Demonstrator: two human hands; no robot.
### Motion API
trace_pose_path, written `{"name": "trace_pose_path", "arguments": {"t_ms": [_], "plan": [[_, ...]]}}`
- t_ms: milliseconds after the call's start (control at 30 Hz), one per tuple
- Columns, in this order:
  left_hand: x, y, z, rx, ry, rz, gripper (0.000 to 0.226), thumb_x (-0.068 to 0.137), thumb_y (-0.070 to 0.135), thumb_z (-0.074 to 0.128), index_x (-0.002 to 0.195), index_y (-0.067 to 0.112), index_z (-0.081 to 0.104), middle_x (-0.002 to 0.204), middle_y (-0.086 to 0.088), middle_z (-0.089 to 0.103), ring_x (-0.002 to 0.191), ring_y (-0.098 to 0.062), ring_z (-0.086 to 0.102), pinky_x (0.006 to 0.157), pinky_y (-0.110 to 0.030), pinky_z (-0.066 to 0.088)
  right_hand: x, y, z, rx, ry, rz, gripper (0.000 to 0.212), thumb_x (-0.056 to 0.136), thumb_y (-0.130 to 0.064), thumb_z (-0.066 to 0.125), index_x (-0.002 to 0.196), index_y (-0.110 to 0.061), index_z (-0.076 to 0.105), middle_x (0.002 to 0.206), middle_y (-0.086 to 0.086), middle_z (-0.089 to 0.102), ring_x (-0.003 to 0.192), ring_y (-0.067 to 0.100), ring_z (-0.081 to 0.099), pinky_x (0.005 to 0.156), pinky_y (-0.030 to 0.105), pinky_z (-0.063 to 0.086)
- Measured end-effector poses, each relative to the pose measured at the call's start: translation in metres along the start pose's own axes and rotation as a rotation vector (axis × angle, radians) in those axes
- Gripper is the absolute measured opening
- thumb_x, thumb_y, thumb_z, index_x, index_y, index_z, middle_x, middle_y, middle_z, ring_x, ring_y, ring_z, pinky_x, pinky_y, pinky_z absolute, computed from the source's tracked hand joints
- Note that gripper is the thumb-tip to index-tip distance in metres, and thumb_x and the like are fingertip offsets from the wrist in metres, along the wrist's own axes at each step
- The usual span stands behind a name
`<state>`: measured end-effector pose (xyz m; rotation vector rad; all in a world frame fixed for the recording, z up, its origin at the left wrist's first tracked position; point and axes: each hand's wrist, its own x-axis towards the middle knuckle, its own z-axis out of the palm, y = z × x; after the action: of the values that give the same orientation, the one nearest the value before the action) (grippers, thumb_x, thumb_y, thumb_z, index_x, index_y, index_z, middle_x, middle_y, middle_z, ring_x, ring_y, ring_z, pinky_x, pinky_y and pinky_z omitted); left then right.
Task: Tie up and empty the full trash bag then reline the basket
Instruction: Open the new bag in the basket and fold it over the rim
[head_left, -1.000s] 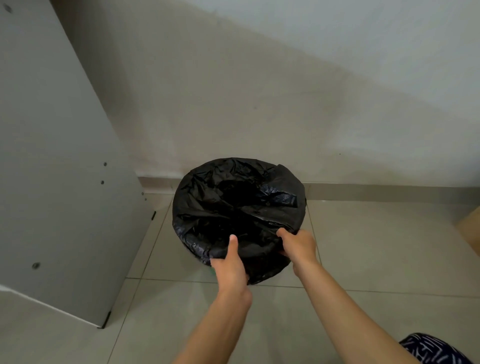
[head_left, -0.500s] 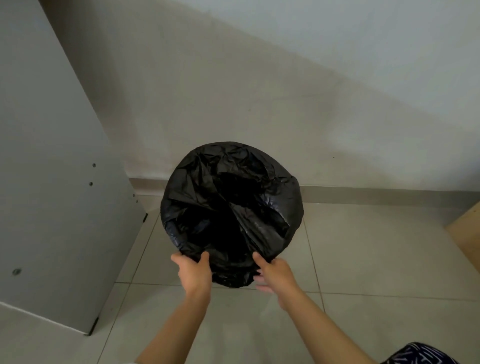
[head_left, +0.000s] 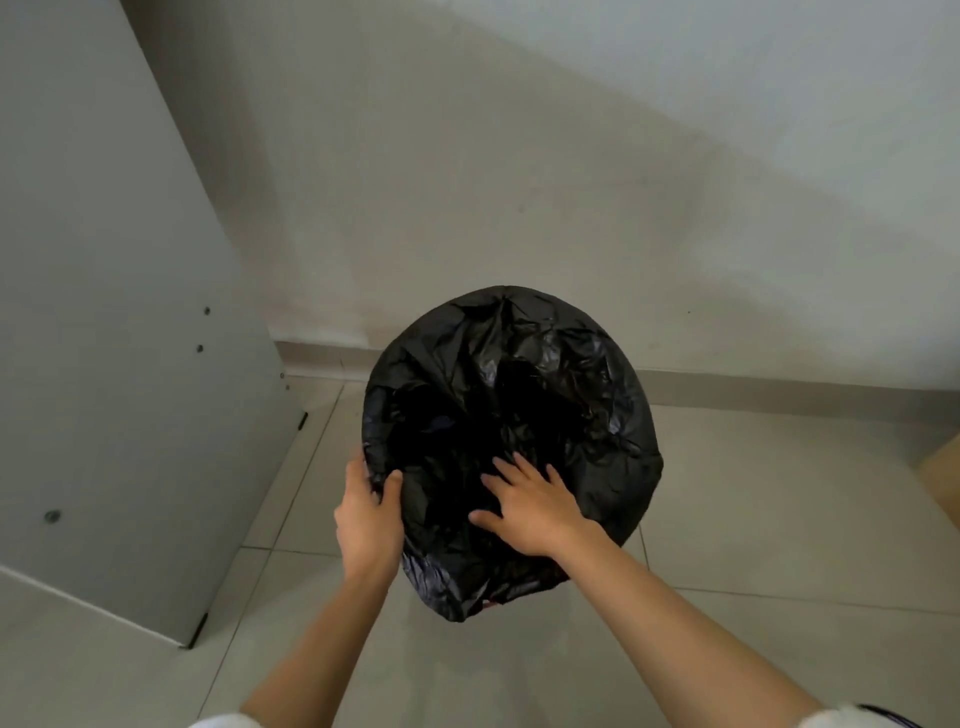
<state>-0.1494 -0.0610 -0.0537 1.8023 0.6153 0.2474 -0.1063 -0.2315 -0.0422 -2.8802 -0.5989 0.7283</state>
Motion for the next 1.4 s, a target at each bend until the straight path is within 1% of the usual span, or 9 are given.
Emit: {"name": "trace_pose_path", "arguments": {"t_ms": [100,167,267,367,533,633,800,1033,1400], "plan": [[0.004,0.003,-0.006,0.050,0.040,0.094,0.045,0.097,0.017,0.048,0.137,0.032,0.034,0.081,0.012,0.053,0.069,0.001,0.050,0.071,-0.029,0.041,-0.001,0.007,0.015,-0.061,-0.182,0.153,0.068,0.095,-0.060,0.023,0.143,-0.014,0.036,0.153,0.010,0.029,0.144,0.026,0.017,0.117,0.048,0.007],[0.005,0.002,-0.006,0.114,0.046,0.155,0.038,0.098,0.017,0.044,0.130,0.035,0.038,0.079,0.004,0.057,0.066,-0.009,0.054,0.064,-0.030,0.040,-0.002,0.009,0.019,-0.043,-0.226,0.190,0.068,0.094,-0.062,0.023,0.137,-0.014,0.044,0.141,0.012,0.046,0.133,0.030,0.038,0.115,0.047,0.016],[0.001,-0.005,0.000,0.127,0.048,0.165,0.034,0.097,0.021,0.046,0.128,0.033,0.042,0.111,-0.014,0.059,0.097,-0.031,0.058,0.075,-0.035,0.045,-0.001,0.008,0.019,0.007,-0.239,0.183,0.066,0.093,-0.062,0.026,0.140,-0.018,0.041,0.140,0.012,0.047,0.129,0.031,0.042,0.110,0.047,0.025],[-0.022,-0.009,0.011,0.014,0.015,0.145,0.079,0.084,0.027,0.068,0.147,0.025,0.019,0.149,-0.001,0.030,0.134,-0.019,0.033,0.103,-0.031,0.031,0.000,0.007,0.019,0.061,-0.222,0.185,0.062,0.093,-0.061,0.028,0.138,-0.021,0.043,0.137,0.010,0.049,0.125,0.030,0.046,0.102,0.044,0.034],[-0.057,-0.029,0.032,-0.084,-0.048,-0.011,0.100,0.086,0.016,0.066,0.148,0.024,-0.012,0.157,-0.004,0.010,0.143,-0.022,0.016,0.111,-0.031,0.021,-0.001,0.010,0.021,0.248,-0.248,0.171,0.056,0.093,-0.056,0.037,0.138,-0.022,0.044,0.139,0.007,0.048,0.124,0.028,0.047,0.101,0.039,0.040],[-0.058,-0.035,0.031,-0.059,-0.036,-0.058,0.084,0.093,0.008,0.053,0.149,0.024,-0.008,0.145,-0.017,0.037,0.128,-0.036,0.042,0.099,-0.039,0.038,-0.005,0.014,0.022,0.364,-0.290,0.160,0.054,0.095,-0.050,0.040,0.138,-0.018,0.044,0.141,0.006,0.045,0.125,0.026,0.045,0.099,0.032,0.039],[-0.040,-0.036,0.017,0.086,-0.116,0.180,0.083,0.094,0.006,0.047,0.145,0.042,-0.007,0.152,-0.005,0.029,0.134,-0.028,0.038,0.105,-0.040,0.036,-0.001,0.009,0.014,0.534,-0.170,0.139,0.051,0.094,-0.045,0.046,0.138,-0.018,0.045,0.140,0.005,0.045,0.127,0.023,0.045,0.100,0.028,0.038],[-0.005,-0.022,0.014,0.240,-0.206,0.423,0.084,0.095,0.009,0.047,0.140,0.057,-0.006,0.138,-0.002,0.050,0.108,-0.025,0.060,0.082,-0.037,0.051,0.012,0.025,-0.001,0.743,0.143,0.237,0.037,0.095,-0.030,0.052,0.129,-0.015,0.055,0.122,0.006,0.061,0.113,0.021,0.055,0.085,0.021,0.041],[0.018,-0.011,-0.003,0.357,-0.039,0.490,0.076,0.094,0.006,0.045,0.149,0.038,0.003,0.112,-0.006,0.052,0.066,-0.019,0.052,0.054,-0.029,0.042,0.027,0.041,-0.015,0.986,0.217,0.236,0.052,0.095,-0.032,0.052,0.144,-0.024,0.036,0.130,-0.002,0.055,0.121,0.017,0.050,0.102,0.029,0.040]]}}
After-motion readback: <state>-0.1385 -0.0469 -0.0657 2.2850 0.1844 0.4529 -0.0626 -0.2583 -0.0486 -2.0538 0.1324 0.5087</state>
